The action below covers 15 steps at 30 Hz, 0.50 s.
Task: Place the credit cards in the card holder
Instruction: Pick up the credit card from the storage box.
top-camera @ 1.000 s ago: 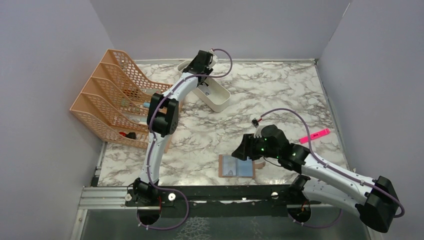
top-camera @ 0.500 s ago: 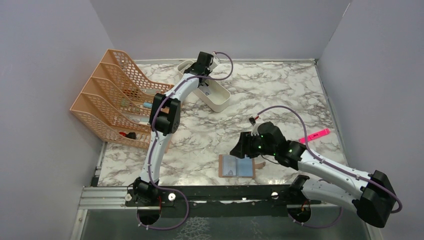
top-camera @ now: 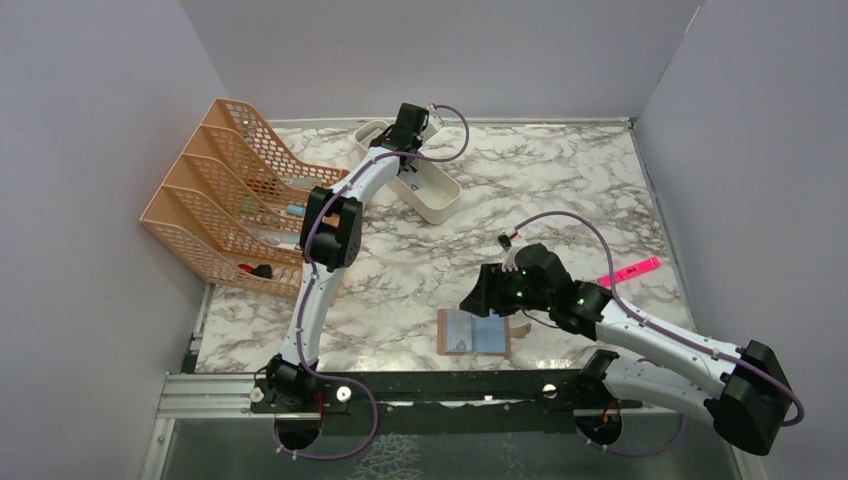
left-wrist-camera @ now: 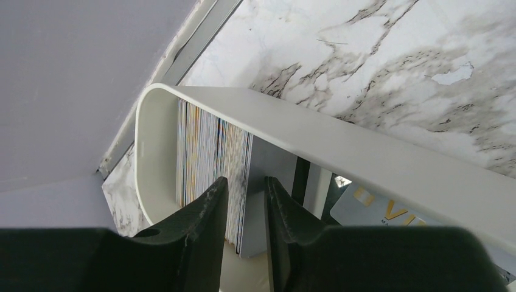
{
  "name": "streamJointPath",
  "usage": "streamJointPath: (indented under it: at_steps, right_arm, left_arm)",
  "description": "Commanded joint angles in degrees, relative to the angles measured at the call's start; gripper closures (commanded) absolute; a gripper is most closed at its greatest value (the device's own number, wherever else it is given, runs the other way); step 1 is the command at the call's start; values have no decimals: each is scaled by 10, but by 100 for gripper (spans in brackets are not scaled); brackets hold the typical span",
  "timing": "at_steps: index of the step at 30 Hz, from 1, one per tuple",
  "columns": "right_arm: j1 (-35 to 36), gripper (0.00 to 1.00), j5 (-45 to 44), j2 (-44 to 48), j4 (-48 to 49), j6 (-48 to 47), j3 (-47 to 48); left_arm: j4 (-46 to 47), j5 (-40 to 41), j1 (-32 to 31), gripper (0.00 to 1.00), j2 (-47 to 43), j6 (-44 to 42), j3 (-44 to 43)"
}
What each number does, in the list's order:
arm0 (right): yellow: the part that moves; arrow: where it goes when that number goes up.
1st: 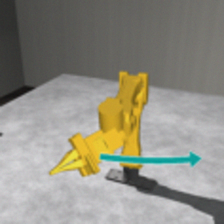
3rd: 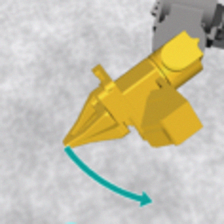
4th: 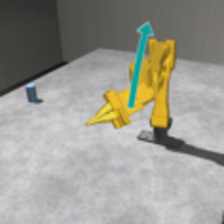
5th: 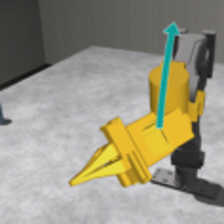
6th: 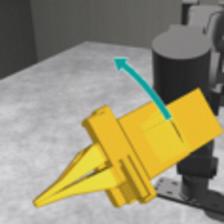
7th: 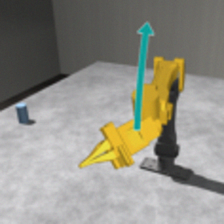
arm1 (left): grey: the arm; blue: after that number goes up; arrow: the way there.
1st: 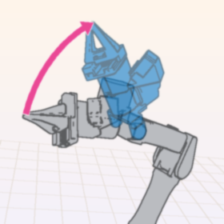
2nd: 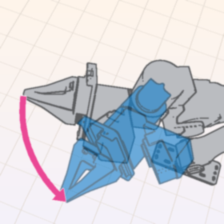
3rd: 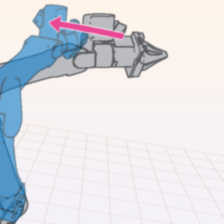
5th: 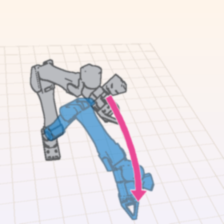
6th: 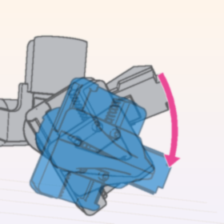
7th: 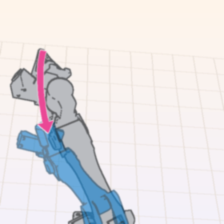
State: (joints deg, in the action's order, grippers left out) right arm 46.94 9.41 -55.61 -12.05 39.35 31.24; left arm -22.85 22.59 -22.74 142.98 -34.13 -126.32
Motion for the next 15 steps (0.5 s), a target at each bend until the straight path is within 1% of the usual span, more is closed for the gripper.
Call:
streamJointPath:
  at_steps: [1, 9, 15]
  right_arm:
    - [3, 38, -17, -3, 11, -7, 15]
    - [3, 38, -18, -3, 9, -6, 14]
    - [3, 38, -18, -1, 11, -4, 12]
  left_arm:
    - [16, 19, 1, 70, 0, -9, -23]
    - [16, 22, 0, 74, 2, -16, -25]
    - [16, 24, -3, 82, -1, -19, -17]
